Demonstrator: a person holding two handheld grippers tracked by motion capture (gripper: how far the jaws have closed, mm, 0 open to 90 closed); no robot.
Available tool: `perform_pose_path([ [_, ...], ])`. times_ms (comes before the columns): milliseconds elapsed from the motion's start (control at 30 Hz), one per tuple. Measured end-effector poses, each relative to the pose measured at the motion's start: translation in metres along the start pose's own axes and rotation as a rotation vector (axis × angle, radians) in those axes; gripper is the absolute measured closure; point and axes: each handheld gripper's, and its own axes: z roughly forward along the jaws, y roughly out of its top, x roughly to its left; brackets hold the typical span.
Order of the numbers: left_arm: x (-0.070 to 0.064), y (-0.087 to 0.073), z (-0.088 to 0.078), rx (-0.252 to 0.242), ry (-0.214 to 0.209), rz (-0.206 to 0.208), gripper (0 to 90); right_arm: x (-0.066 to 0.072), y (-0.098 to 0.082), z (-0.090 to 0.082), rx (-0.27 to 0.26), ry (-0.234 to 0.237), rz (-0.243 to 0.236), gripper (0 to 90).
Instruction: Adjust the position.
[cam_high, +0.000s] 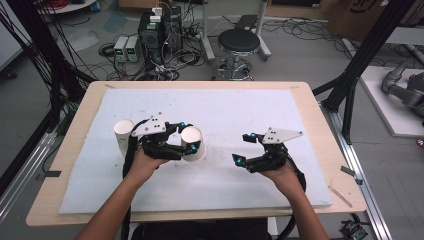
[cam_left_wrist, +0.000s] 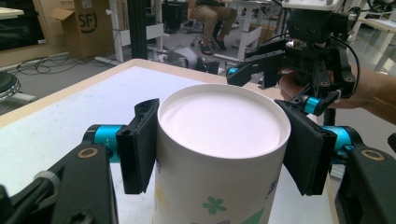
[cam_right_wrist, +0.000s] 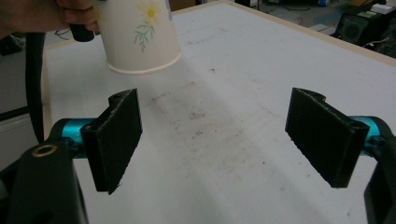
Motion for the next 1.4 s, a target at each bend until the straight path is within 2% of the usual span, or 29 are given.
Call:
perform_pose_path([
  [200, -0.002, -0.001, 0.005, -0.005, -0.023, -0.005, 34.6, 0.003, 0.001, 0.008, 0.024, 0.048, -0.028, 18.7],
  [333, -0.007, -0.003, 0.009, -0.012, -0.049, -0.012, 34.9, 0.008, 0.003, 0.013, 0.008, 0.096, -0.044, 18.7],
  [400, -0.01, -0.004, 0.011, -0.006, -0.067, -0.002, 35.0, 0.014, 0.005, 0.016, 0.024, 0.146, -0.029, 18.8],
  [433, -0.011, -0.005, 0.012, -0.003, -0.077, 0.002, 35.0, 0.014, 0.005, 0.019, 0.008, 0.134, -0.059, 18.8],
  [467, -0.012, -0.005, 0.014, -0.001, -0.082, 0.006, 35.0, 0.015, 0.006, 0.021, 0.008, 0.144, -0.064, 18.8],
  [633, -0.015, -0.004, 0.017, -0.003, -0.122, 0.019, 35.0, 0.022, 0.009, 0.029, 0.0, 0.182, -0.071, 18.8],
  [733, -0.016, -0.004, 0.019, -0.017, -0.142, 0.003, 35.2, 0.024, 0.009, 0.033, -0.004, 0.191, -0.08, 18.8],
  [1000, -0.023, -0.002, 0.026, -0.019, -0.182, 0.012, 35.3, 0.03, 0.008, 0.041, -0.007, 0.231, -0.087, 18.8],
  [1200, -0.027, -0.002, 0.031, -0.016, -0.199, 0.012, 35.3, 0.032, 0.008, 0.043, -0.014, 0.243, -0.092, 18.9],
  [1400, -0.027, -0.001, 0.034, -0.026, -0.219, -0.001, 35.4, 0.032, 0.006, 0.046, -0.025, 0.264, -0.071, 19.3],
])
